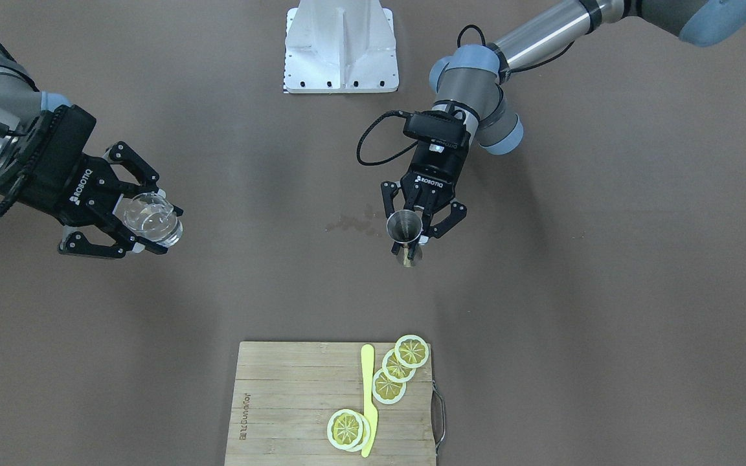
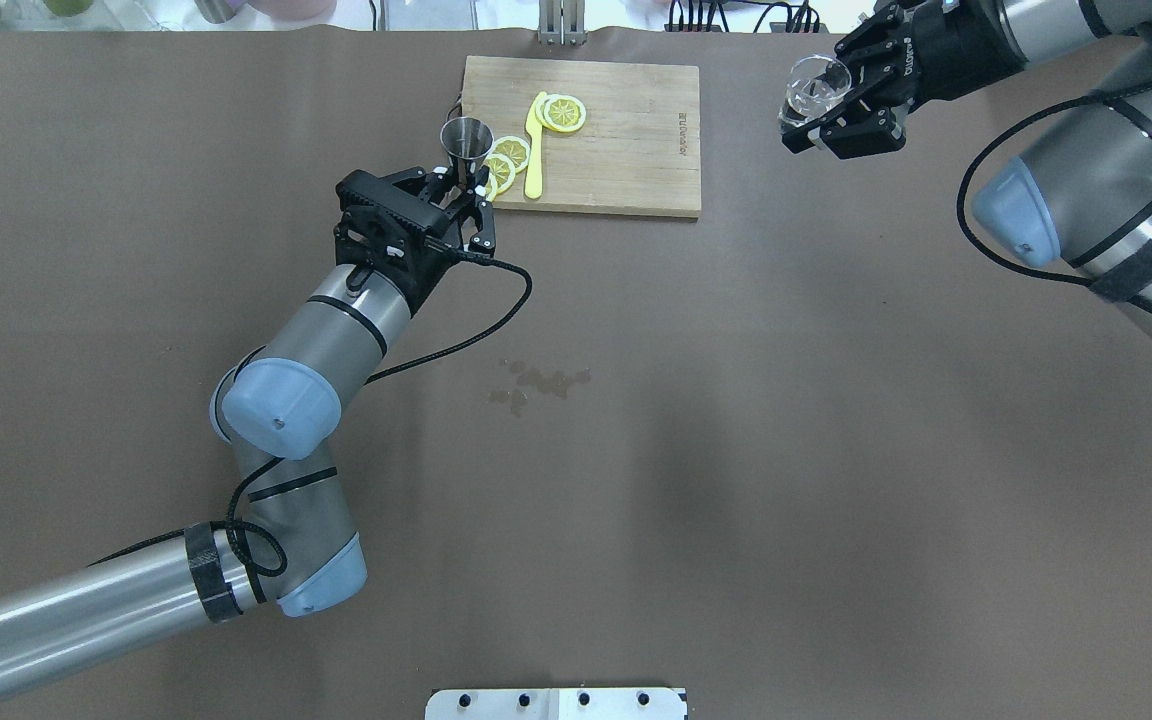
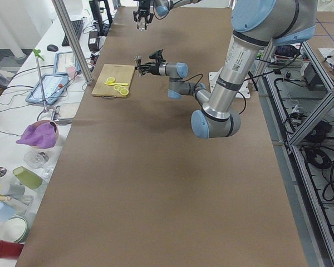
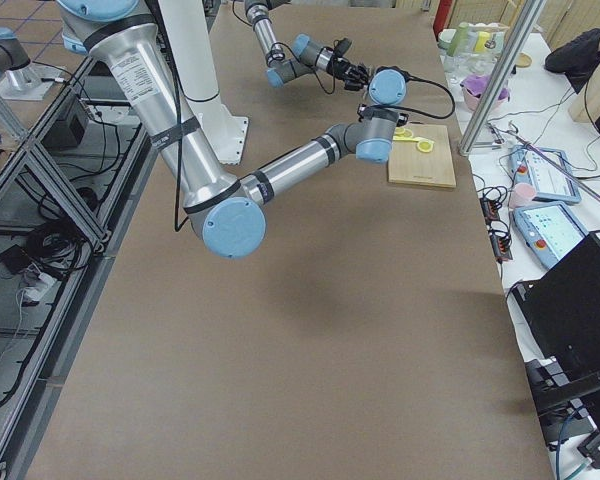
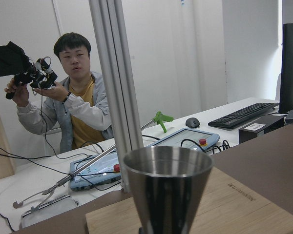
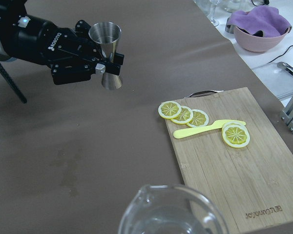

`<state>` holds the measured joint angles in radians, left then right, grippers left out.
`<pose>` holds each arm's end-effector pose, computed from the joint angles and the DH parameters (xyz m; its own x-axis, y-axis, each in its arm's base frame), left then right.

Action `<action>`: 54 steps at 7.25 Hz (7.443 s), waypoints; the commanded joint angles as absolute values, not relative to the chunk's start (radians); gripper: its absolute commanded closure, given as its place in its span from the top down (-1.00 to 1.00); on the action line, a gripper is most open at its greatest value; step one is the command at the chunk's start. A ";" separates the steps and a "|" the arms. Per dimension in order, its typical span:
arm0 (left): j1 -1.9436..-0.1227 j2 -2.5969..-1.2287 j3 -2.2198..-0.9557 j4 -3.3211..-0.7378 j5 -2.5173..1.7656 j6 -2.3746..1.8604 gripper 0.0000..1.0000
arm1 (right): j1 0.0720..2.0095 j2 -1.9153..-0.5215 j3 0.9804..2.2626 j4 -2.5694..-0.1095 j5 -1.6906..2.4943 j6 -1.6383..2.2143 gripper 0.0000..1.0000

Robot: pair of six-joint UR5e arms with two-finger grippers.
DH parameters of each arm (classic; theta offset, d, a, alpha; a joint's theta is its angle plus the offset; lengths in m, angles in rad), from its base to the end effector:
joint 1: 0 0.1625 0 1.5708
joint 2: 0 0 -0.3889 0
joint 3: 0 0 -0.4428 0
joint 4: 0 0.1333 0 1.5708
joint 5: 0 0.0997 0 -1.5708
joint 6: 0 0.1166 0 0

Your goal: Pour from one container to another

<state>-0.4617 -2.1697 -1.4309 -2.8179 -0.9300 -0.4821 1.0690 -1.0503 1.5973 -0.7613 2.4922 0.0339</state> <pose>0.5321 -0.4915 0.1761 0.7303 0.4299 -0.5309 0.5185 0.1572 0.8405 -0.2828 -0.5996 0.1872 0.1592 -0.9663 0.2024 0.0970 0.2193 0.9708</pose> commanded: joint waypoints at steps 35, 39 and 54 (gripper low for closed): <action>-0.351 -2.322 -1.370 -2.704 -0.989 -0.483 -1.00 | 0.976 -0.839 1.621 -1.350 2.473 -0.494 -1.00; -0.350 -2.319 -1.373 -2.704 -0.988 -0.483 -1.00 | 0.914 -0.886 1.724 -1.396 2.411 -0.509 -1.00; -0.344 -2.318 -1.378 -2.707 -0.985 -0.485 -1.00 | 0.877 -0.738 1.687 -1.891 2.307 -0.781 -1.00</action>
